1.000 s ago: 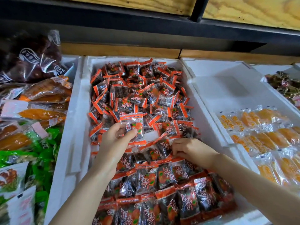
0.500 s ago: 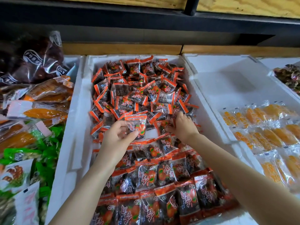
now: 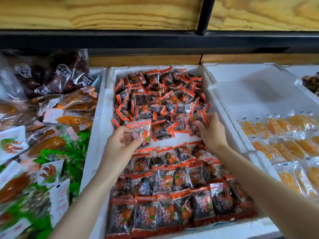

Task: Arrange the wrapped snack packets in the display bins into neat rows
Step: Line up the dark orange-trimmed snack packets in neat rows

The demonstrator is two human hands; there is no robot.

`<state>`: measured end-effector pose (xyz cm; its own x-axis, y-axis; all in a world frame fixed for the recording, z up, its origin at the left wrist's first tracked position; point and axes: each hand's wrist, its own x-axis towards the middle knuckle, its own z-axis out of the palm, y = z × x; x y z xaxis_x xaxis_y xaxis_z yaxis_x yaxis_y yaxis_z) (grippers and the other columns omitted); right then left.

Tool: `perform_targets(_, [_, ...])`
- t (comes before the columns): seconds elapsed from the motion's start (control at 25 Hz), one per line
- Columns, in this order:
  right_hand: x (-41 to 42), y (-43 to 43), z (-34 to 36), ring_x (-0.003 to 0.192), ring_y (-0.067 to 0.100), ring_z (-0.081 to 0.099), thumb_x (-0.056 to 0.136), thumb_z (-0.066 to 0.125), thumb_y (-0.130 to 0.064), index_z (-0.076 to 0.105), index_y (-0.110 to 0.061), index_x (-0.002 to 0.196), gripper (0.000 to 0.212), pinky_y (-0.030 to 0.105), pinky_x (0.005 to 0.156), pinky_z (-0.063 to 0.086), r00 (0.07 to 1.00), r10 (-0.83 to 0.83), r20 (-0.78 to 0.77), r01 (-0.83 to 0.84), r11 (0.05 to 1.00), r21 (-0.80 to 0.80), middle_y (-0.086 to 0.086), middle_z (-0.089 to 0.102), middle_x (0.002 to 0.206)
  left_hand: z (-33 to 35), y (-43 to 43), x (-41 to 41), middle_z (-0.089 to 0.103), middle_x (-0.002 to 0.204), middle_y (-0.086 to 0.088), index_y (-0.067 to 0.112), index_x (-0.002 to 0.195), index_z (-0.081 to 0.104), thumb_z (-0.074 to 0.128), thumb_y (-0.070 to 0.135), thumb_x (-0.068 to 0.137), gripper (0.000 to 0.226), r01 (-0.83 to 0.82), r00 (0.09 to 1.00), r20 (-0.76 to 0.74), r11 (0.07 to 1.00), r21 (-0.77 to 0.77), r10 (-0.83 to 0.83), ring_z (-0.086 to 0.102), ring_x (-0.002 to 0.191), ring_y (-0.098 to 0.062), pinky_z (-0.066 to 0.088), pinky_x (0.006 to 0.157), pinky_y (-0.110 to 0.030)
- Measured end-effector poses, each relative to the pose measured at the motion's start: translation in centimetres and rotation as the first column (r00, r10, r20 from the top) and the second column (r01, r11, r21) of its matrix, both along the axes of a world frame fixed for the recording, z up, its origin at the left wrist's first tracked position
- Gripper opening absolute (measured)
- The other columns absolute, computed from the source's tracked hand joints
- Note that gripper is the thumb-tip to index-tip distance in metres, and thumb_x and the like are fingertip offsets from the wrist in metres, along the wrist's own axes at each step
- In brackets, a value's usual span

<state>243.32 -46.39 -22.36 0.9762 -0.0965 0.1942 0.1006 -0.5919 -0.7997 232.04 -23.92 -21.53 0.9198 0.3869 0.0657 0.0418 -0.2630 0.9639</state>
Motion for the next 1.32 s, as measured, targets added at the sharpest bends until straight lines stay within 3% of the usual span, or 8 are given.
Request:
perform_targets(0.16, [-5.8, 2.8, 2.2, 0.053, 0.004, 0.045, 0.097, 0.048, -0.023, 0.046, -0.019, 0.107, 0.01, 0.014, 0.044, 0.038, 0.95, 0.311, -0.029, -0.309, 0.948, 0.076, -0.006, 0.059, 0.082, 0.6, 1.3, -3.6, 0.069, 0.082, 0.0, 0.017, 0.093, 0.06, 0.074, 0.024, 0.08, 0.02, 0.141, 0.986, -0.107, 0.976, 0.169, -0.124, 0.066, 0.083, -0.019, 0.048, 0.076, -0.034])
perform_targets(0.36, [-8.9, 8.0, -0.1, 0.05, 0.013, 0.047, 0.1, 0.041, -0.024, 0.05, -0.013, 0.108, 0.017, 0.021, 0.041, 0.035, 0.816, 0.56, -0.144, -0.577, 0.767, -0.282, 0.005, 0.058, 0.077, -1.0, 1.4, -5.9, 0.066, 0.093, -0.006, 0.031, 0.115, 0.043, 0.067, 0.02, 0.088, 0.038, 0.283, 0.938, -0.315, 0.844, 0.456, -0.144, 0.064, 0.074, -0.025, 0.045, 0.062, -0.033])
perform_targets(0.52, [-8.5, 9.5, -1.5, 0.076, 0.026, 0.056, 0.099, 0.038, -0.011, 0.051, -0.009, 0.115, 0.02, 0.033, 0.062, 0.048, 0.811, 0.535, -0.238, -0.579, 0.67, -0.465, 0.016, 0.058, 0.103, -1.8, 1.2, -6.1, 0.04, 0.133, 0.001, 0.02, 0.141, 0.036, 0.051, -0.001, 0.093, 0.054, 0.336, 0.931, -0.329, 0.728, 0.598, -0.159, 0.045, 0.121, -0.015, 0.036, 0.09, -0.019])
perform_targets(0.68, [-9.4, 10.1, -2.1, 0.111, 0.025, 0.045, 0.094, 0.044, -0.002, 0.049, -0.016, 0.126, 0.036, 0.035, 0.095, 0.041, 0.778, 0.596, -0.199, -0.571, 0.537, -0.621, 0.01, 0.057, 0.121, -2.6, 1.1, -6.5, 0.035, 0.134, -0.003, 0.014, 0.143, 0.033, 0.046, -0.013, 0.083, 0.067, 0.363, 0.932, -0.335, 0.374, 0.853, -0.141, 0.033, 0.125, -0.02, 0.032, 0.102, -0.029])
perform_targets(0.88, [-10.2, 8.7, -1.6, 0.135, 0.023, 0.025, 0.093, 0.054, -0.032, 0.035, -0.018, 0.141, 0.053, 0.037, 0.113, 0.018, 0.684, 0.677, -0.274, -0.617, 0.335, -0.712, 0.004, 0.041, 0.142, -3.1, 1.3, -6.9, 0.04, 0.143, 0.004, 0.018, 0.146, 0.03, 0.057, 0.033, 0.092, 0.062, 0.456, 0.887, -0.425, 0.195, 0.869, -0.18, 0.033, 0.133, -0.017, 0.02, 0.109, -0.029])
perform_targets(1.04, [-10.6, 8.6, -1.6, 0.142, 0.02, 0.016, 0.089, 0.061, -0.031, 0.024, -0.017, 0.147, 0.07, 0.033, 0.117, 0.009, 0.671, 0.659, -0.341, -0.661, 0.321, -0.678, 0.005, 0.028, 0.152, -3.5, 0.7, -6.5, 0.028, 0.153, -0.006, 0.012, 0.15, 0.019, 0.055, 0.03, 0.093, 0.07, 0.449, 0.893, -0.442, 0.093, 0.889, -0.09, 0.028, 0.138, -0.023, 0.02, 0.111, -0.034])
perform_targets(1.16, [-11.0, 8.5, -1.6, 0.146, 0.024, 0.003, 0.093, 0.056, -0.028, 0.011, -0.016, 0.15, 0.074, 0.033, 0.116, 0.001, 0.649, 0.662, -0.376, -0.688, 0.298, -0.661, 0.011, 0.011, 0.157, -3.2, 0.7, -6.3, 0.041, 0.143, -0.008, 0.007, 0.139, 0.037, 0.048, 0.023, 0.094, 0.049, 0.435, 0.901, -0.433, 0.043, 0.9, -0.039, 0.028, 0.136, -0.026, 0.019, 0.111, -0.035])
perform_targets(1.32, [-10.8, 8.6, -2.5, 0.144, 0.029, -0.015, 0.101, 0.034, -0.034, -0.006, -0.008, 0.149, 0.068, 0.042, 0.115, -0.008, 0.606, 0.687, -0.401, -0.592, 0.054, -0.804, 0.01, -0.005, 0.158, -3.2, 0.5, -6.0, 0.048, 0.135, -0.009, 0.006, 0.131, 0.045, 0.048, 0.019, 0.095, 0.038, 0.458, 0.889, -0.458, -0.024, 0.889, -0.005, 0.029, 0.136, -0.029, 0.021, 0.109, -0.037])
